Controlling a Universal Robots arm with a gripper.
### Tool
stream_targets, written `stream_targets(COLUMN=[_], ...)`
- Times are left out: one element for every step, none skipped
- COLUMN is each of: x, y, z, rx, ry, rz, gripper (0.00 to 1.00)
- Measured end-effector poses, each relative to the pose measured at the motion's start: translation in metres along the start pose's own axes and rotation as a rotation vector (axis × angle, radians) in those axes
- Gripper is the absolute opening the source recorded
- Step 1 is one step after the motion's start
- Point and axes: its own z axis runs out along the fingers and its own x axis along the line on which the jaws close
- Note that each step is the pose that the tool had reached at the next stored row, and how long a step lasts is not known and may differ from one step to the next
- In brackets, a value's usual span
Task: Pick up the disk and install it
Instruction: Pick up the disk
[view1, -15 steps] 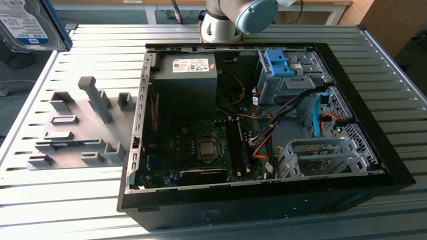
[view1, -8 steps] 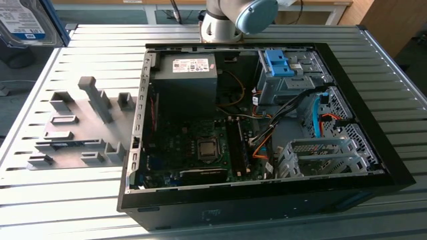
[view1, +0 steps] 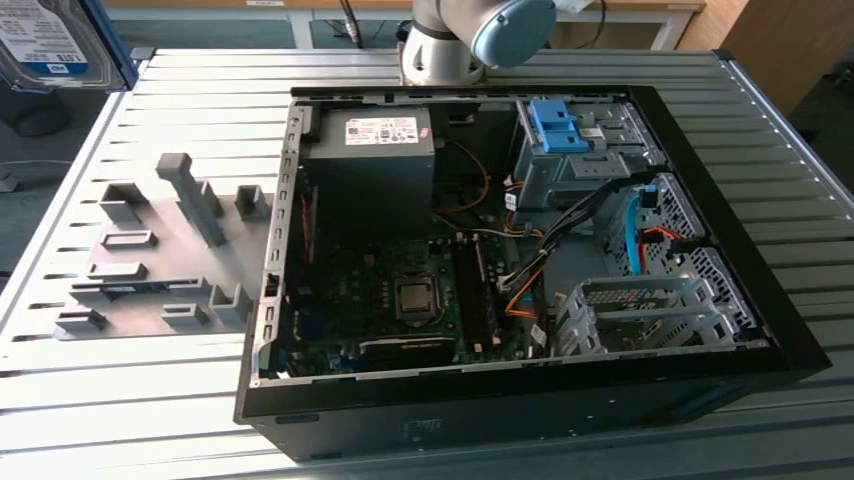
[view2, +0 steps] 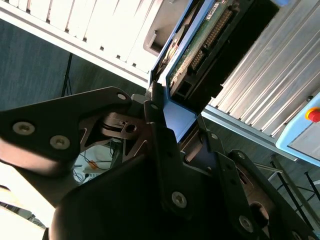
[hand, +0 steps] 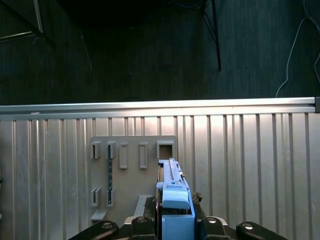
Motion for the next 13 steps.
stream_targets(x=[0.0000,0.0000,0.0000,0.0000,0.0000,-0.0001,-0.0001,-0.0001,-0.0001,-0.0001,-0.0002,-0.0002,-0.0003], y=[0.0000,0.0000,0.0000,0.0000,0.0000,-0.0001,-0.0005,-0.0010,-0.0017,-0.0024,-0.0032,-0.0039,-0.0046], z=[0.0000,0.0000,-0.0001,-0.0001,-0.0001,-0.0001,-0.0002,-0.0002,-0.0001,-0.0001,-0.0002,-0.0001,-0.0001], rx=[-0.0001,0.0000,0.0000,0.0000,-0.0001,0.0000,-0.0001,-0.0002,-0.0001,0.0000,-0.0001,0.0000,0.0000], ry=[0.0000,0.0000,0.0000,0.0000,0.0000,0.0000,0.0000,0.0001,0.0000,0.0000,0.0001,0.0000,0.0000], rz=[0.000,0.000,0.000,0.000,0.000,0.000,0.000,0.000,0.000,0.000,0.000,0.000,0.000], gripper=[0.36,0.36,0.36,0.36,0.36,0.36,0.36,0.36,0.36,0.36,0.36,0.36,0.36])
